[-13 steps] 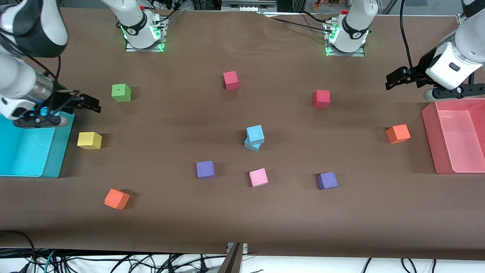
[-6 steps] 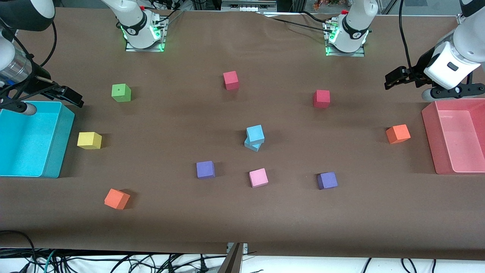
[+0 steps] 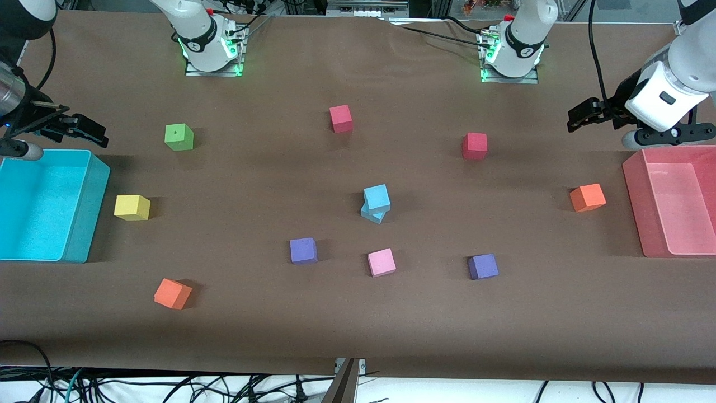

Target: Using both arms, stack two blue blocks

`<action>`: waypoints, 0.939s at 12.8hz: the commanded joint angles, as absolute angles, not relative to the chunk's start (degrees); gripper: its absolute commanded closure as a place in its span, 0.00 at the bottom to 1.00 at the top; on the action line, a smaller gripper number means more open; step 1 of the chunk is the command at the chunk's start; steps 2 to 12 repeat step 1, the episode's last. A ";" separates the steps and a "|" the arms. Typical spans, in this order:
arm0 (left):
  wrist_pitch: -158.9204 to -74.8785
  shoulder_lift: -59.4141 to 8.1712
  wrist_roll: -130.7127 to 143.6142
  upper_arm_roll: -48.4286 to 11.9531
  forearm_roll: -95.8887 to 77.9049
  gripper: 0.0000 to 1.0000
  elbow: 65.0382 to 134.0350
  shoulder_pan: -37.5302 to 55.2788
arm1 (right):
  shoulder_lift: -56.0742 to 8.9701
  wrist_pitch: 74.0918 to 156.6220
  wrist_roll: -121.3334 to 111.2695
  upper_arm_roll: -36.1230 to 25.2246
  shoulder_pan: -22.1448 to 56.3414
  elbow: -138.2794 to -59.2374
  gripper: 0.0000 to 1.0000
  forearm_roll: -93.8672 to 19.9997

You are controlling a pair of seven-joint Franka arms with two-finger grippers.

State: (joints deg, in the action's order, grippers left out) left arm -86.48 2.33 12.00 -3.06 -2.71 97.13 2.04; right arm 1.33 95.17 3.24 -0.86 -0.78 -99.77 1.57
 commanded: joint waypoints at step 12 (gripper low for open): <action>-85.17 2.02 11.34 -3.43 -1.84 0.00 95.89 1.67 | 0.00 93.34 1.23 -0.53 -1.14 -97.12 0.00 -0.77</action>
